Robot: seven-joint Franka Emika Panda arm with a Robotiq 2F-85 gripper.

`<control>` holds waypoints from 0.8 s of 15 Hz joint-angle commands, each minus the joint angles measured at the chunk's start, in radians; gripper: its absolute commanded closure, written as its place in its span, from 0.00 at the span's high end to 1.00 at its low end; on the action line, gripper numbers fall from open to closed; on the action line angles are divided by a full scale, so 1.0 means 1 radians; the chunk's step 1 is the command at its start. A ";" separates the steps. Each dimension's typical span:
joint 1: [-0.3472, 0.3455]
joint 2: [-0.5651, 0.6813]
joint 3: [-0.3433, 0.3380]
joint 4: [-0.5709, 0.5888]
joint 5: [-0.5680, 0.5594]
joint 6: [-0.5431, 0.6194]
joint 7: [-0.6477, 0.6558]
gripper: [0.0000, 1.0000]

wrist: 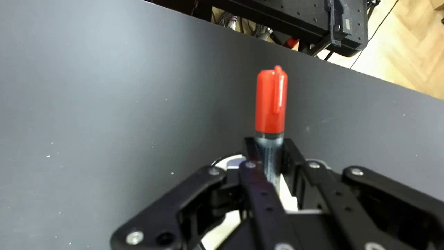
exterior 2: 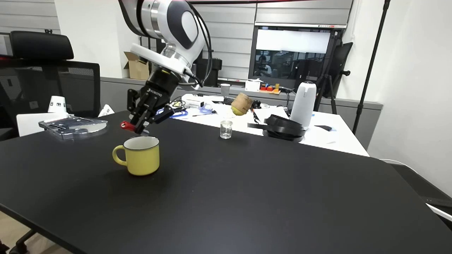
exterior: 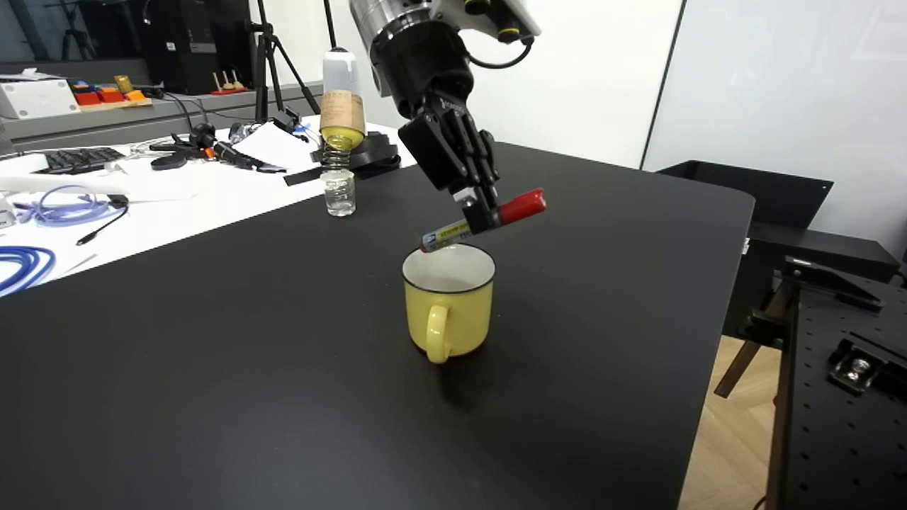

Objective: Put the marker into the cup.

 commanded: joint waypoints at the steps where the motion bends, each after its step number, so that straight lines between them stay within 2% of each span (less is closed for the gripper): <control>1: -0.019 0.060 0.014 0.082 0.005 -0.065 0.016 0.05; 7: -0.032 0.116 0.013 0.135 0.012 -0.094 0.022 0.05; 8: -0.034 0.124 0.013 0.143 0.014 -0.101 0.025 0.08; 9: -0.036 0.131 0.013 0.151 0.018 -0.105 0.031 0.46; 10: -0.038 0.140 0.013 0.160 0.019 -0.114 0.034 0.47; 12: -0.043 0.151 0.014 0.173 0.023 -0.122 0.031 0.59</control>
